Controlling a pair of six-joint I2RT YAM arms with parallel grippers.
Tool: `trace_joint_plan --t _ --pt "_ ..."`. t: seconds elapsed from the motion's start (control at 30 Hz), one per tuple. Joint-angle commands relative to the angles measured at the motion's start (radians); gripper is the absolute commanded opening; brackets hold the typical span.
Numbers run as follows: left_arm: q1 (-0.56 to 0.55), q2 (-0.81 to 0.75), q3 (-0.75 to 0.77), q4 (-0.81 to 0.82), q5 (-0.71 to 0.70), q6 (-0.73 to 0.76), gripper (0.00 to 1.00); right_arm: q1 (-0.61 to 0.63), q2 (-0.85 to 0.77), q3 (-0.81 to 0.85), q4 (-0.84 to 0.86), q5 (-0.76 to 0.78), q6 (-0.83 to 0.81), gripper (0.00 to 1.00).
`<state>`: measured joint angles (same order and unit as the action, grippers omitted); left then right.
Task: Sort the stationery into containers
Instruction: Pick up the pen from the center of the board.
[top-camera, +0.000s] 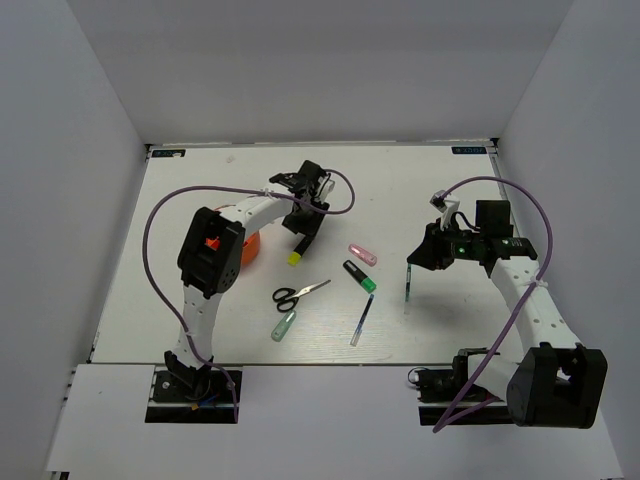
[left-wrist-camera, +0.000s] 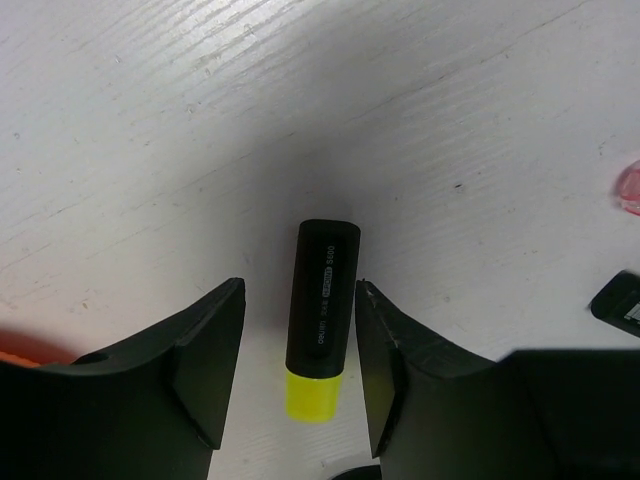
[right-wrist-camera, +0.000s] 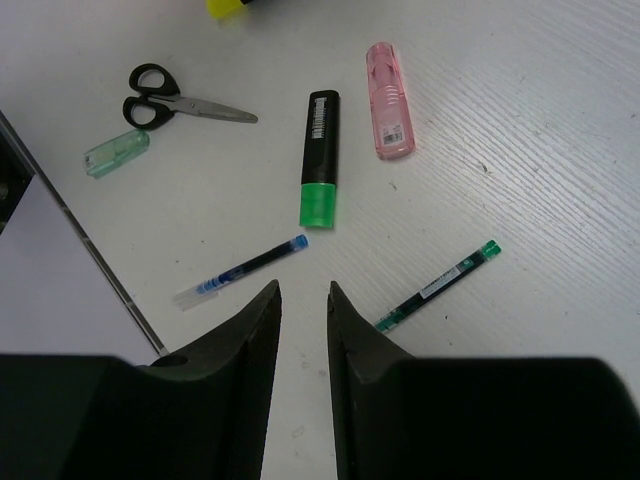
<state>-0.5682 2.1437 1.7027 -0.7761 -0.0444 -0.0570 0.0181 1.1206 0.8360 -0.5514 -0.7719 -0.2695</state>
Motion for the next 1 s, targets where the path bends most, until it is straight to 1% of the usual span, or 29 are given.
trace_joint_plan --t 0.0,0.1,0.17,0.27,0.47,0.67,0.77,0.87,0.97 --pt "-0.002 -0.001 0.002 -0.003 0.018 -0.01 0.58 0.0 -0.019 0.015 0.004 -0.001 -0.005 0.29" --pt "-0.004 -0.005 -0.009 0.001 0.034 -0.01 0.58 0.015 -0.015 0.014 0.005 0.0 -0.005 0.29" --pt "-0.004 -0.004 -0.012 0.003 0.035 -0.006 0.58 0.002 -0.016 0.014 0.005 0.0 -0.005 0.29" --pt "-0.004 0.001 -0.017 0.003 0.035 -0.006 0.56 0.002 -0.015 0.014 0.004 -0.003 -0.004 0.29" --pt "-0.012 0.016 -0.034 0.018 0.009 -0.006 0.52 0.003 -0.016 0.015 0.005 -0.004 -0.002 0.29" --pt "-0.019 0.036 -0.031 0.02 -0.009 -0.004 0.51 0.002 -0.018 0.014 0.007 -0.004 -0.002 0.29" --pt "-0.024 0.042 -0.031 0.014 -0.009 -0.003 0.48 0.002 -0.019 0.014 0.004 -0.009 -0.002 0.29" --pt "-0.027 0.048 -0.038 0.011 -0.015 -0.001 0.42 0.002 -0.018 0.014 0.002 -0.007 -0.002 0.29" --pt "-0.03 0.051 -0.049 0.012 -0.028 -0.001 0.32 0.0 -0.018 0.015 0.007 -0.009 0.0 0.29"
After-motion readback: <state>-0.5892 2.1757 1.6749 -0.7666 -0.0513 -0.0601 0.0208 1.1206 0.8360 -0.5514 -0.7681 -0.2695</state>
